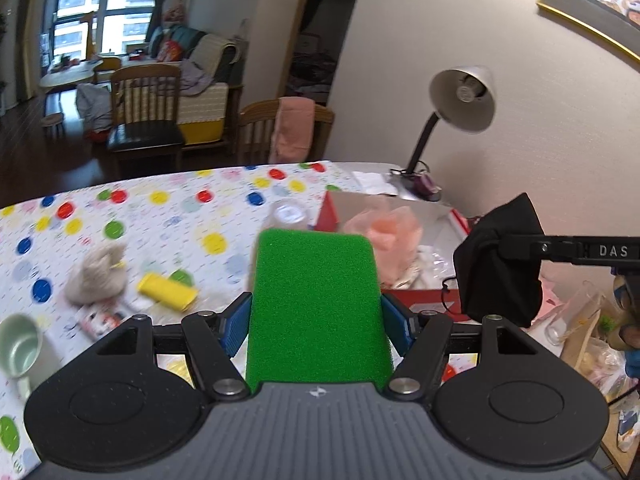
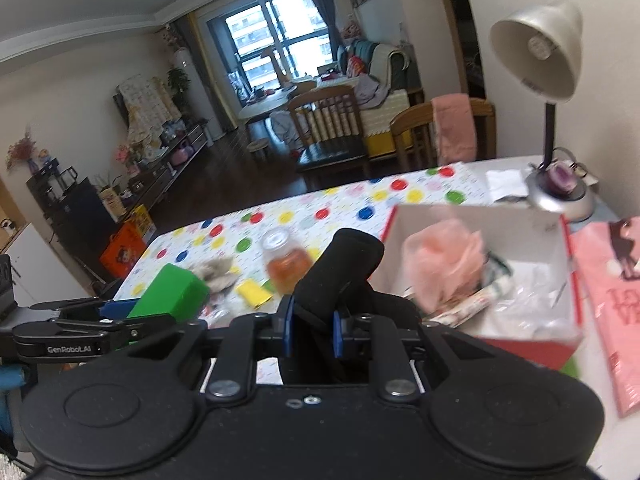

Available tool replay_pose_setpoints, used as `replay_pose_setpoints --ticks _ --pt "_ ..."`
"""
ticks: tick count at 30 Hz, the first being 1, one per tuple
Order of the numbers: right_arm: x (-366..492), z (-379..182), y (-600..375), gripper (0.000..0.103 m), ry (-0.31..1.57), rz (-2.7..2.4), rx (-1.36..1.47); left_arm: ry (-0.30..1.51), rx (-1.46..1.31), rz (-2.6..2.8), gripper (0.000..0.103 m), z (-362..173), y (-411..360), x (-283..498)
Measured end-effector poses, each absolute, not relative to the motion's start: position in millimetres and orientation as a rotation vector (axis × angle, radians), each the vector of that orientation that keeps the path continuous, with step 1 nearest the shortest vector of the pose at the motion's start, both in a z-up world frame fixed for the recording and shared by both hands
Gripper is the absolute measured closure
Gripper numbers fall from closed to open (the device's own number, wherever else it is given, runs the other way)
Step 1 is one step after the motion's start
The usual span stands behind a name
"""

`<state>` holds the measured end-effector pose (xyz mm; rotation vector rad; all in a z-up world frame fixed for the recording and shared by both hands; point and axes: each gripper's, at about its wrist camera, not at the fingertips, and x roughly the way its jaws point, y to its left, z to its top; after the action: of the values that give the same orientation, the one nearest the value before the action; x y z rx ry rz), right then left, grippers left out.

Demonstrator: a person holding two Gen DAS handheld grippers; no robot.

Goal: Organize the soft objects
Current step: 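Carry the green sponge and black mask over the red box and lower them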

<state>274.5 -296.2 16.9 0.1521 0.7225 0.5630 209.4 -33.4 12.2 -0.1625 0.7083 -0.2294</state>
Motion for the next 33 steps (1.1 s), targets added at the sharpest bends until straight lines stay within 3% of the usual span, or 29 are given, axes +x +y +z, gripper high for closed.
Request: replay_pose_setpoints --ticks 18,33 --pt "366 12 -381 0.085 0.687 0.497 0.154 0.748 -0.063 -0.304 0.035 10 -147 299" --pt "439 -36 -418 0.085 0.787 0.491 0.151 0.877 -0.008 -0.308 0.035 -38 -221 365"
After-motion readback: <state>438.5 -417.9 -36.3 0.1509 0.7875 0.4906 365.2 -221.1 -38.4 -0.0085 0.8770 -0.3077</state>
